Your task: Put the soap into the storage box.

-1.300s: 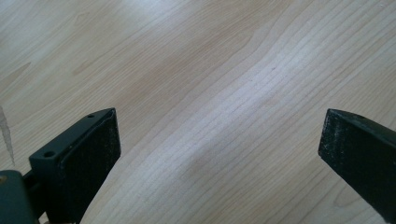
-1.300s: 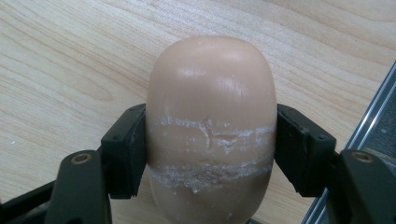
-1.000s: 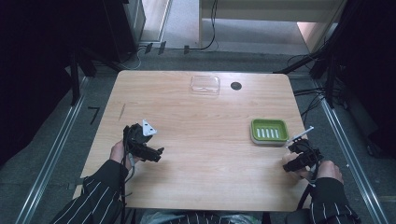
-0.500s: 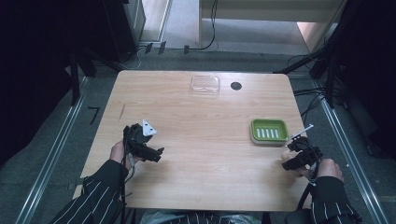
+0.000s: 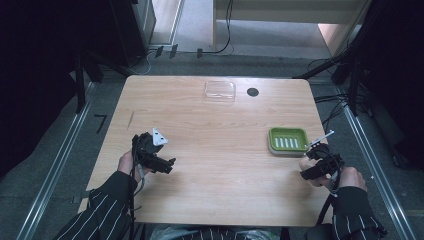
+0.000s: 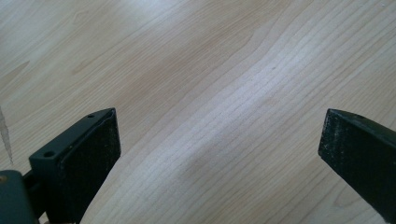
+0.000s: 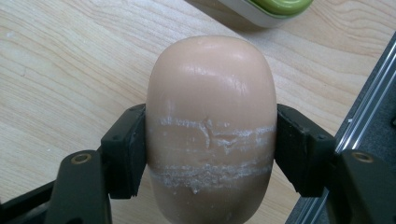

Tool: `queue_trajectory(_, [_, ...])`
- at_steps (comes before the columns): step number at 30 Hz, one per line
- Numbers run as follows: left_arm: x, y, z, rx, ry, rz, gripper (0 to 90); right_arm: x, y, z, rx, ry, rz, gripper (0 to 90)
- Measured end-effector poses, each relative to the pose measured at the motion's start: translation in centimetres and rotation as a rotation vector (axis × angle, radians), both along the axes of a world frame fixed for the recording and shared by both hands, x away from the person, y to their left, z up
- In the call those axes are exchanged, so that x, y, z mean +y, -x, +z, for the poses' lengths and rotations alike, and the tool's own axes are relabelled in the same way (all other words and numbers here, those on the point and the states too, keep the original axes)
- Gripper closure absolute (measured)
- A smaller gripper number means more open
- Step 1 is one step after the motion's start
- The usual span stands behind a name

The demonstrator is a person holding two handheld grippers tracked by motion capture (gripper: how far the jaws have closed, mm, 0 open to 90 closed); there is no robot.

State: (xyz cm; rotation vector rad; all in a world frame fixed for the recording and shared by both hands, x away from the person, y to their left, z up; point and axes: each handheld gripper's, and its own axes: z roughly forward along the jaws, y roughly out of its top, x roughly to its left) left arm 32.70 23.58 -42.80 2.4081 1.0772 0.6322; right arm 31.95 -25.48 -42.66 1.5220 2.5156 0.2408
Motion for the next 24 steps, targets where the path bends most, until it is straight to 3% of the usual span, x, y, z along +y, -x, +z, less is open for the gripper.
queue_trajectory(24, [0.0, 0.0, 0.0, 0.001, -0.002, 0.001, 0.0, 1.2, -0.9, 0.9, -0.036, 0.008, 0.047, 33.6])
